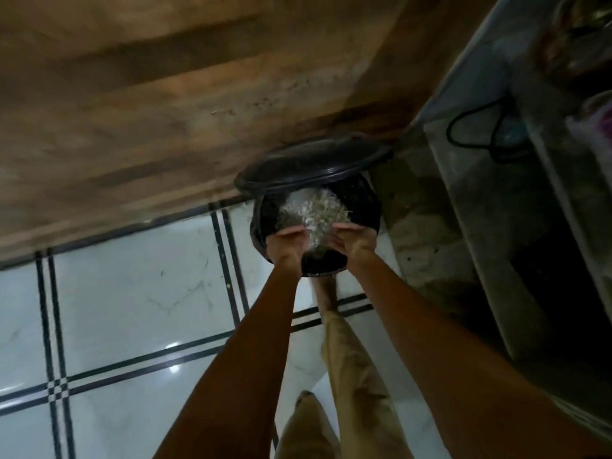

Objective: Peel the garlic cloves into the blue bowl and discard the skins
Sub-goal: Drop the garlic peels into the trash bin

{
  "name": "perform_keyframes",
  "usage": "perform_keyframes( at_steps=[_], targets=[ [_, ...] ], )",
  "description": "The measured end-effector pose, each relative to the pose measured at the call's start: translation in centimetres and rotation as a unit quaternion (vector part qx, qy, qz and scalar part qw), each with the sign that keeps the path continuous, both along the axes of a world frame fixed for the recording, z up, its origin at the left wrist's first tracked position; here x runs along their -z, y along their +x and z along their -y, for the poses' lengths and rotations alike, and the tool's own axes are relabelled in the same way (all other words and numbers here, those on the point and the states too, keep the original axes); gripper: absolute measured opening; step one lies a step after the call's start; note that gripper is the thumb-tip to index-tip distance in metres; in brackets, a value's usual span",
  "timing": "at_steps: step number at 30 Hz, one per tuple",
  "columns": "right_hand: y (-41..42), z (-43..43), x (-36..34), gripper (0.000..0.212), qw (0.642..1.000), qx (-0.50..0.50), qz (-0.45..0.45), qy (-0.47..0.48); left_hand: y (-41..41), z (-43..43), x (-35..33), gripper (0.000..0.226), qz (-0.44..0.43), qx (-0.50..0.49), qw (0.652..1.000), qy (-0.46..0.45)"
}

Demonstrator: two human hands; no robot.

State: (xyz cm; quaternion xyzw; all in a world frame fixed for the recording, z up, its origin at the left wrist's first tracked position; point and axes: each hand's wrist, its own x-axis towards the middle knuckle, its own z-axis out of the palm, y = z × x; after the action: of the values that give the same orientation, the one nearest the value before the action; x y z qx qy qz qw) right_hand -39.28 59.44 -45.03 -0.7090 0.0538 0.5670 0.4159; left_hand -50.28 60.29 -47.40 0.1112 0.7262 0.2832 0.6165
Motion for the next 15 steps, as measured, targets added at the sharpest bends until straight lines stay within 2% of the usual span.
perform_keyframes(
  at_steps=[2,3,5,7,9,10,11,13,14,15],
  targets=[
    [0.2,-0.5,-0.1,0.038,0.993,0.074,-0.084,0.028,0.6,-0.8,0.4,0.038,-0.066,0.008,0.998,0.02],
    [0.2,-0.9,-0.3,0.029,0.995,0.059,-0.076,0.025,0.9,-1.1,0.5,0.029,-0.092,0.029,0.995,0.029],
    [0.3,-0.9,-0.5,0.038,0.998,-0.012,-0.048,0.025,1.3,-1.4,0.2,0.013,-0.111,0.081,0.99,0.046],
    [0.5,-0.6,0.2,0.042,0.996,-0.079,-0.03,0.023,1.5,-1.4,-0.2,0.021,-0.1,0.113,0.987,0.056],
    [0.7,-0.4,0.3,0.033,0.992,-0.13,0.007,0.004,1.6,-1.4,-0.7,0.022,-0.109,0.133,0.982,0.075],
    [0.7,-0.3,0.3,0.032,0.988,-0.151,0.026,-0.004,1.7,-1.5,-0.9,0.023,-0.13,0.177,0.973,0.078],
    [0.6,-0.1,0.3,0.033,0.983,-0.178,0.045,-0.005,1.8,-1.5,-0.9,0.03,-0.158,0.264,0.949,0.07],
    [0.8,0.3,0.3,0.039,0.967,-0.246,0.072,0.005,1.8,-1.1,-1.4,0.043,-0.22,0.424,0.877,0.047],
    [0.8,0.8,0.0,0.041,0.96,-0.267,0.084,0.007,1.6,-0.7,-1.4,0.042,-0.231,0.455,0.858,0.053],
    [0.9,1.3,-0.2,0.04,0.957,-0.276,0.092,0.004,1.5,-0.1,-1.8,0.04,-0.222,0.455,0.86,0.065]
  ],
)
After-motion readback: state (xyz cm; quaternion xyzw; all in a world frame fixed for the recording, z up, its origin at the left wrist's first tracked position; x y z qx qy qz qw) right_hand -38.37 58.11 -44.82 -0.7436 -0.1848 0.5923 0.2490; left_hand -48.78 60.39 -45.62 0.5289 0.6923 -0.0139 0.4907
